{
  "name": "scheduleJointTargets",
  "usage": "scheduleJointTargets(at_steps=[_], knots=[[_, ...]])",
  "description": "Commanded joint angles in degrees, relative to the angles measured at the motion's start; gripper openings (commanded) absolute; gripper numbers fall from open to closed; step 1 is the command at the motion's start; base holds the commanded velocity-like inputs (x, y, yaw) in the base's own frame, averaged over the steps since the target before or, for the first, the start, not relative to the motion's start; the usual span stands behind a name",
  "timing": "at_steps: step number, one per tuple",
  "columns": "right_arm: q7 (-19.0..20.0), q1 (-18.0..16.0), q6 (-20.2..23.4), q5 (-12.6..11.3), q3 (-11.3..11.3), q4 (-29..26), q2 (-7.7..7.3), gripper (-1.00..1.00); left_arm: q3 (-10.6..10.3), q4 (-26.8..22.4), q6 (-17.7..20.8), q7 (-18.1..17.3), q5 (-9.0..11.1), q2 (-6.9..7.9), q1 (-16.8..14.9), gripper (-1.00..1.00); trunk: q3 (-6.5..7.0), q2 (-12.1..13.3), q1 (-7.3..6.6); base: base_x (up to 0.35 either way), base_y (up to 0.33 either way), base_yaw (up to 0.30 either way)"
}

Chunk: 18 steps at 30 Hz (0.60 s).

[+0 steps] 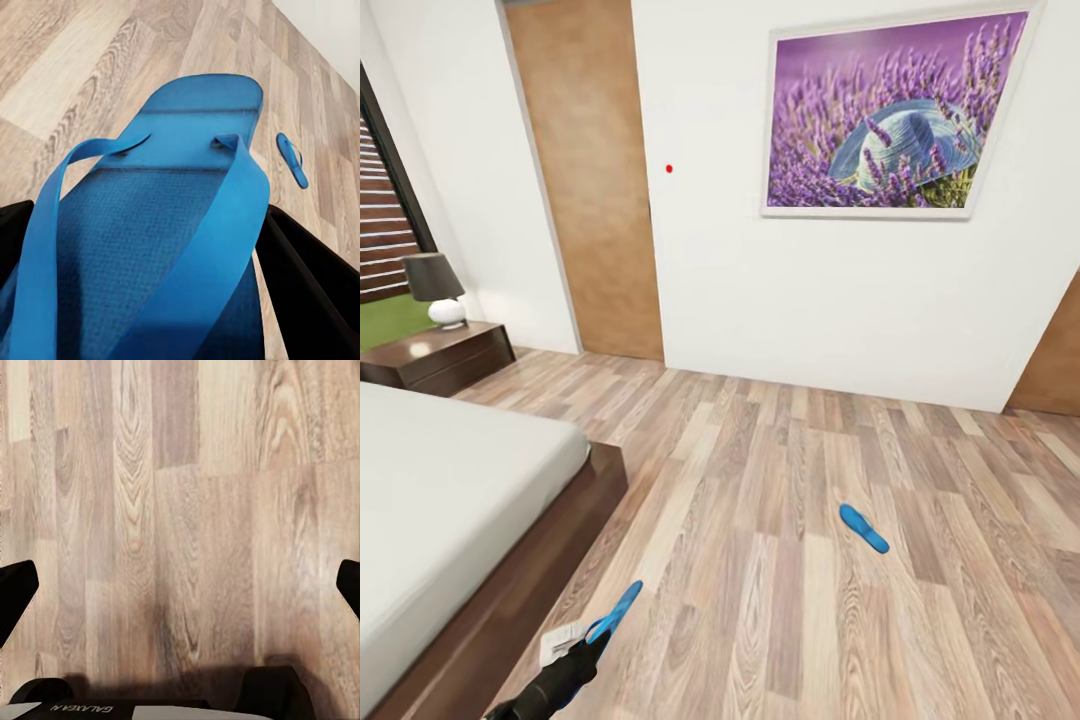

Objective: In the bedroom, move the book from the bed onto either nightstand, and place the two sandals side by side next to the bed.

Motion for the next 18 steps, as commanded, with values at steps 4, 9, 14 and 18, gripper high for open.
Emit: scheduleJointTargets(at_steps=[4, 9, 14, 18], knots=[[0.2, 0.0, 0.6, -0.5, -0.1, 0.0, -0.02, 1.0, 0.2, 0.1, -0.1, -0.2, 0.1, -0.01, -0.1, -1.0, -0.05, 0.0, 0.03, 0.333, 0.0, 0.0], [0.2, 0.0, 0.6, -0.5, -0.1, 0.0, -0.03, 1.0, 0.2, 0.1, -0.1, -0.2, 0.1, -0.01, -0.1, -1.0, -0.05, 0.0, 0.03, 0.333, 0.0, 0.0], [0.2, 0.0, 0.6, -0.5, -0.1, 0.0, 0.02, 1.0, 0.2, 0.1, -0.1, -0.2, 0.1, -0.01, -0.1, -1.0, -0.05, 0.0, 0.03, 0.333, 0.0, 0.0], [0.2, 0.0, 0.6, -0.5, -0.1, 0.0, 0.0, 1.0, 0.2, 0.1, -0.1, -0.2, 0.1, -0.01, -0.1, -1.0, -0.05, 0.0, 0.03, 0.333, 0.0, 0.0]])
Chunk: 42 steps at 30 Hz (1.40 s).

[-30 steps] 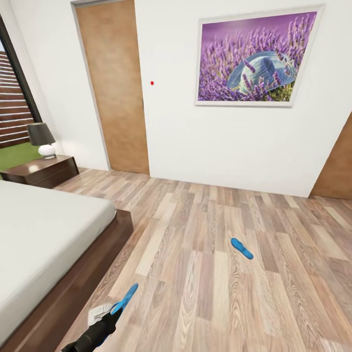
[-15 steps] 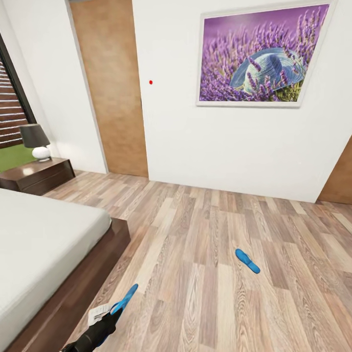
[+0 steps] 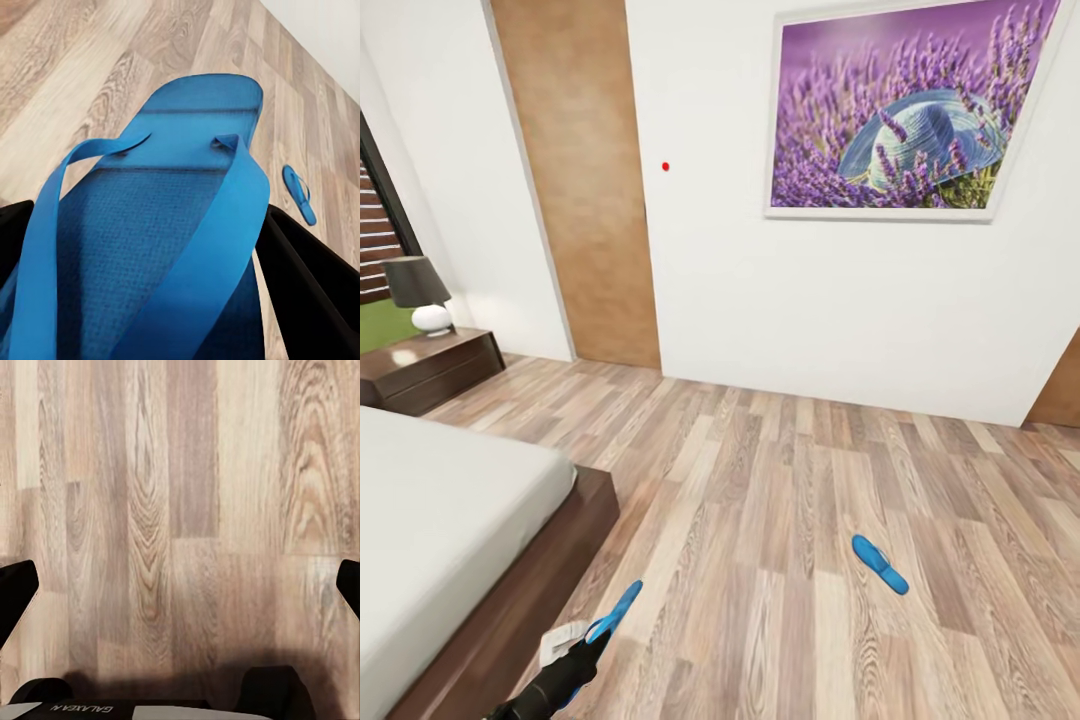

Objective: In the bedroom, move the book from the bed onto either nightstand, and place the two sandals side by side next to the bed.

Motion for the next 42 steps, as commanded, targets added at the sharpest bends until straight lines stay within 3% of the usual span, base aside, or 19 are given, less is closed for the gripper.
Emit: scheduleJointTargets(at_steps=[1, 42], knots=[[0.2, 0.0, 0.6, -0.5, -0.1, 0.0, 0.0, 1.0, 0.2, 0.1, -0.1, -0.2, 0.1, -0.01, -0.1, -1.0, -0.05, 0.0, 0.03, 0.333, 0.0, 0.0], [0.2, 0.0, 0.6, -0.5, -0.1, 0.0, -0.04, 1.0, 0.2, 0.0, -0.1, -0.2, 0.1, -0.01, -0.1, -1.0, -0.05, 0.0, 0.03, 0.333, 0.0, 0.0]])
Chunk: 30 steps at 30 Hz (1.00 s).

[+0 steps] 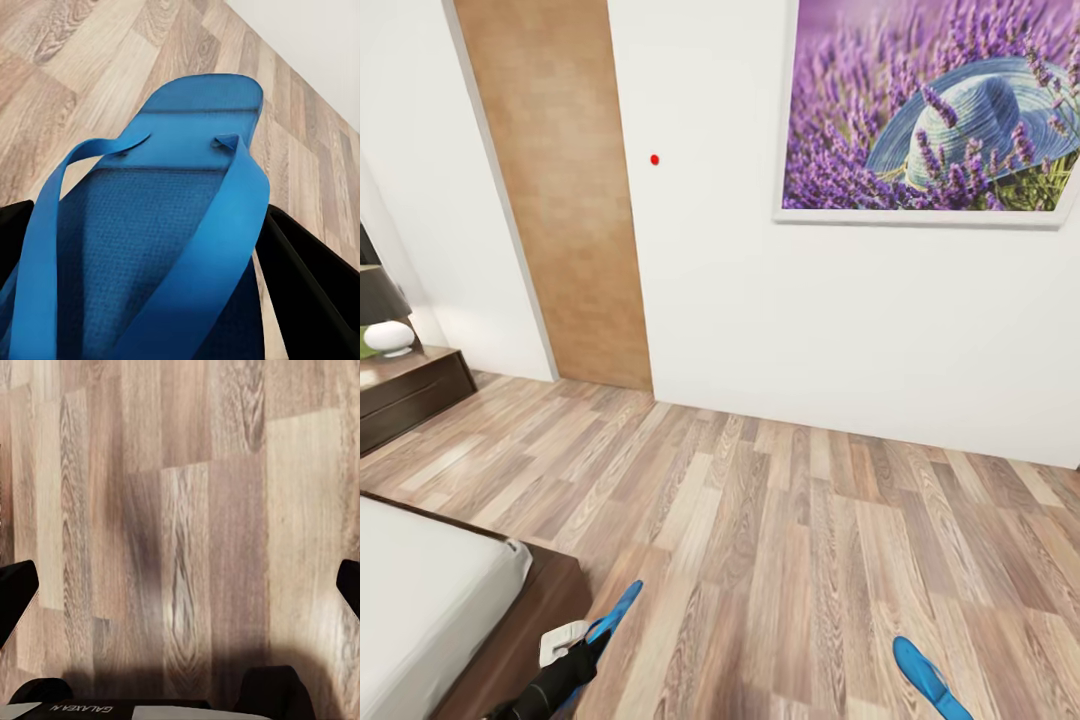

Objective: In the bedroom, move the book from the bed onto either nightstand, and place the two sandals side by side next to the bed.

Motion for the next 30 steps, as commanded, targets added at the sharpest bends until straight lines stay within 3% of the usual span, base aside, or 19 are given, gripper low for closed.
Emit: scheduleJointTargets(at_steps=[1, 30], knots=[[0.2, 0.0, 0.6, -0.5, -0.1, 0.0, 0.0, 1.0, 0.2, 0.1, -0.1, -0.2, 0.1, -0.01, -0.1, -1.0, -0.05, 0.0, 0.03, 0.333, 0.0, 0.0], [0.2, 0.0, 0.6, -0.5, -0.1, 0.0, 0.0, 1.0, 0.2, 0.1, -0.1, -0.2, 0.0, -0.01, -0.1, -1.0, -0.05, 0.0, 0.03, 0.333, 0.0, 0.0]])
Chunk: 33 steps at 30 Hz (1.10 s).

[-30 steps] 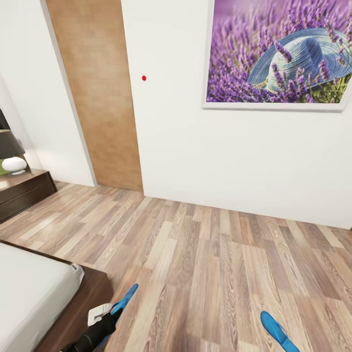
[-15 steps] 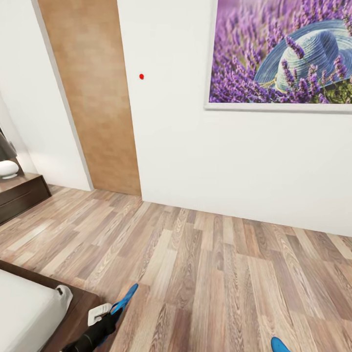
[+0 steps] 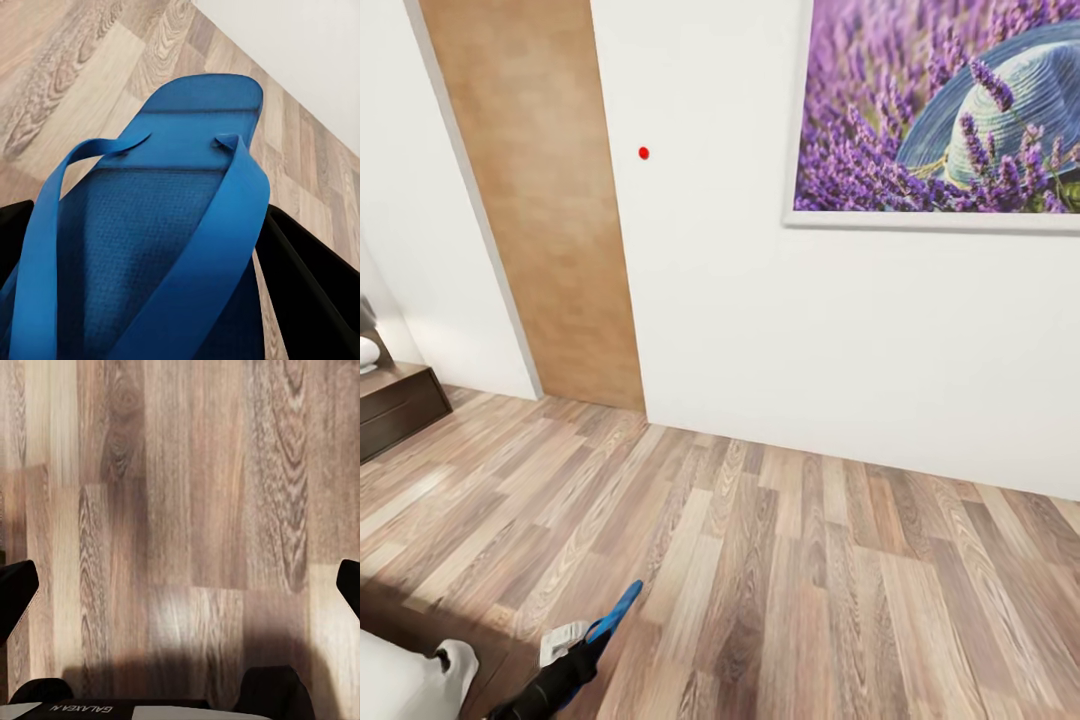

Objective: In the bedroom, move the book from the bed onto either nightstand, and place the two sandals side by side next to the bed.

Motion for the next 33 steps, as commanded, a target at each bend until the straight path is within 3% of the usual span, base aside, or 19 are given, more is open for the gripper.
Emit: scheduleJointTargets(at_steps=[1, 33], knots=[[0.2, 0.0, 0.6, -0.5, -0.1, 0.0, 0.0, 1.0, 0.2, 0.1, -0.1, -0.2, 0.1, -0.01, -0.1, -1.0, -0.05, 0.0, 0.03, 0.333, 0.0, 0.0], [0.2, 0.0, 0.6, -0.5, -0.2, 0.0, 0.0, 1.0, 0.2, 0.0, -0.1, -0.3, 0.0, -0.01, -0.1, -1.0, -0.05, 0.0, 0.03, 0.333, 0.0, 0.0]])
